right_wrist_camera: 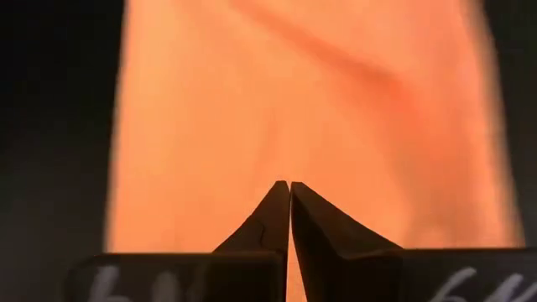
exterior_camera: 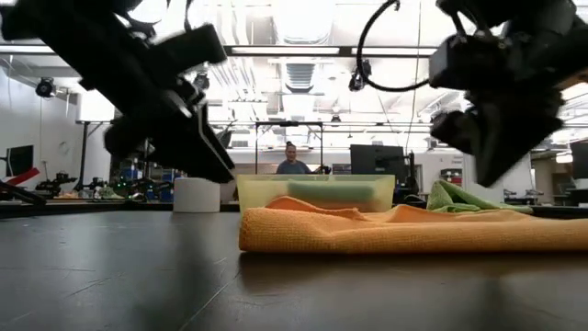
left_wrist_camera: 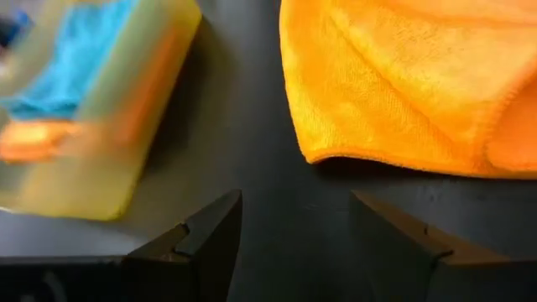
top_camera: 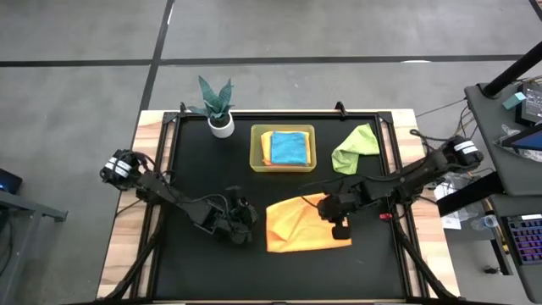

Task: Fold microfiber towels
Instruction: Fold the yellow towel on the table

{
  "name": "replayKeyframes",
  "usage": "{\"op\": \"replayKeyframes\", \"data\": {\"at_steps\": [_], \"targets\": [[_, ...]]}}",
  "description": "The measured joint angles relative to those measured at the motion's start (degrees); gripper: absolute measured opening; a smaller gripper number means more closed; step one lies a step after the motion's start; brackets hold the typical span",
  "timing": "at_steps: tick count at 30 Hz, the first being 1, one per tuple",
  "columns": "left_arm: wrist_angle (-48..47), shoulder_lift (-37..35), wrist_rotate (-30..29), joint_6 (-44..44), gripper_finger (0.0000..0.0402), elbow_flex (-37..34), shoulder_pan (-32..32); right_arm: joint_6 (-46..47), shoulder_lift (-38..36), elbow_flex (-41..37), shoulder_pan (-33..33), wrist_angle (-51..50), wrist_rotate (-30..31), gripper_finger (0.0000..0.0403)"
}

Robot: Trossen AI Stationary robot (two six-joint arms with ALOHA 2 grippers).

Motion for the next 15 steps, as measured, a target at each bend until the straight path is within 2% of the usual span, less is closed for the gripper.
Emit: {"op": "replayKeyframes", "data": {"at_steps": [3, 5, 9, 12, 15], "targets": [[3.97, 2.06, 3.33, -1.18, 0.0203, -0.69, 1.4, -1.67, -2.56, -0.04, -0.03, 1.35, 5.14, 0.0009], [6.17, 3.42, 8.53, -2.54, 0.0203, -1.18, 2.7, -2.47, -3.57, -0.02, -0.02, 2.98, 6.94, 0.0009], [8.16, 5.29, 20.33, -17.3, 0.0197, -1.2, 7.1, -3.99, -4.2, -0.02, -0.02, 5.84, 8.43, 0.0009], [9.06, 4.99, 24.88, -29.27, 0.018, -1.13, 9.76, -5.5, -4.22, 0.02, -0.02, 6.69, 8.54, 0.0009], [9.36, 3.99, 28.51, -33.9, 0.0164, -1.26, 11.38, -6.69, -3.5, 0.02, -0.02, 7.01, 8.53, 0.0009]]}}
